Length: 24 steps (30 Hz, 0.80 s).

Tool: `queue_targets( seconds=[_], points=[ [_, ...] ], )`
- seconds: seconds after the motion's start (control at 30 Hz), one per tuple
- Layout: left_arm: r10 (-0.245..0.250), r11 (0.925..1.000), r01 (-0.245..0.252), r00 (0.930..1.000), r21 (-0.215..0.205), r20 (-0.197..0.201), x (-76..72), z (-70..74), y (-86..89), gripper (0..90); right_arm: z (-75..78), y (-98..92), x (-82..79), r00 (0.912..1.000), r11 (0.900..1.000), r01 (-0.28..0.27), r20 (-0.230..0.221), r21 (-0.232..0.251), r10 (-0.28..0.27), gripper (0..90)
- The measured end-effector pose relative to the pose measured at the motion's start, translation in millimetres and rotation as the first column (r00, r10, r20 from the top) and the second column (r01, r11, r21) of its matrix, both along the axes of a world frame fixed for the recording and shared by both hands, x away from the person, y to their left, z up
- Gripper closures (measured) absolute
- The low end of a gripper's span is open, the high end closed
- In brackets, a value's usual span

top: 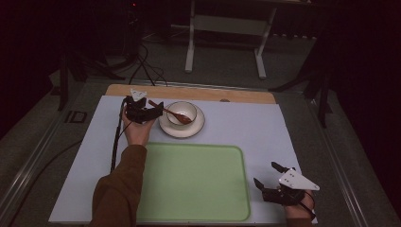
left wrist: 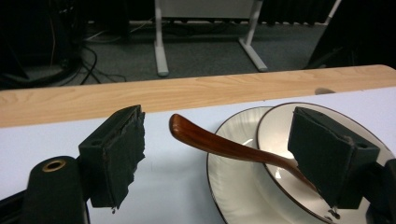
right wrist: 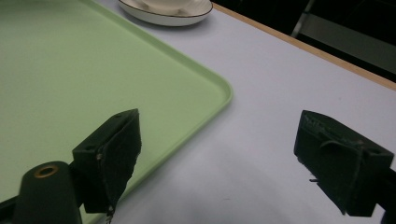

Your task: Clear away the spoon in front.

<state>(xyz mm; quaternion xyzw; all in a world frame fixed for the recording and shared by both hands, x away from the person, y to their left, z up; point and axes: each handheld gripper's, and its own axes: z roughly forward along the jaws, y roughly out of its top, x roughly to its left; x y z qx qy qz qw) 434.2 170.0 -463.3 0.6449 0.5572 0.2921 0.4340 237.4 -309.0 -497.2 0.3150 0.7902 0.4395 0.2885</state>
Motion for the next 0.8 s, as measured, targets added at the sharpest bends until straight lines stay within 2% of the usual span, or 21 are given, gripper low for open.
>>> queue_targets(
  seconds=[0.3,0.43,0.57,0.8],
  points=[
    [0.047,0.9982,-0.049,0.9972,-0.036,-0.058,16.1,-19.6,-6.6,16.9,0.0,-1.1,0.3,1.0,1.0,0.003,-0.008,0.004,-0.003,14.5],
    [0.044,0.9979,-0.048,0.9957,-0.043,-0.081,20.9,-25.3,-8.4,17.1,0.5,-1.5,0.1,1.0,1.0,0.002,-0.005,0.003,-0.002,14.5],
    [0.009,0.9977,-0.016,0.995,-0.066,-0.099,23.8,-29.3,-10.3,21.0,0.2,-2.1,0.8,1.0,1.0,0.003,-0.006,0.002,-0.003,14.5],
    [-0.041,0.9958,0.032,0.994,-0.086,-0.101,24.0,-28.8,-13.3,35.8,0.6,-1.6,0.1,1.0,1.0,0.001,-0.005,0.0,-0.001,14.5]
  ],
)
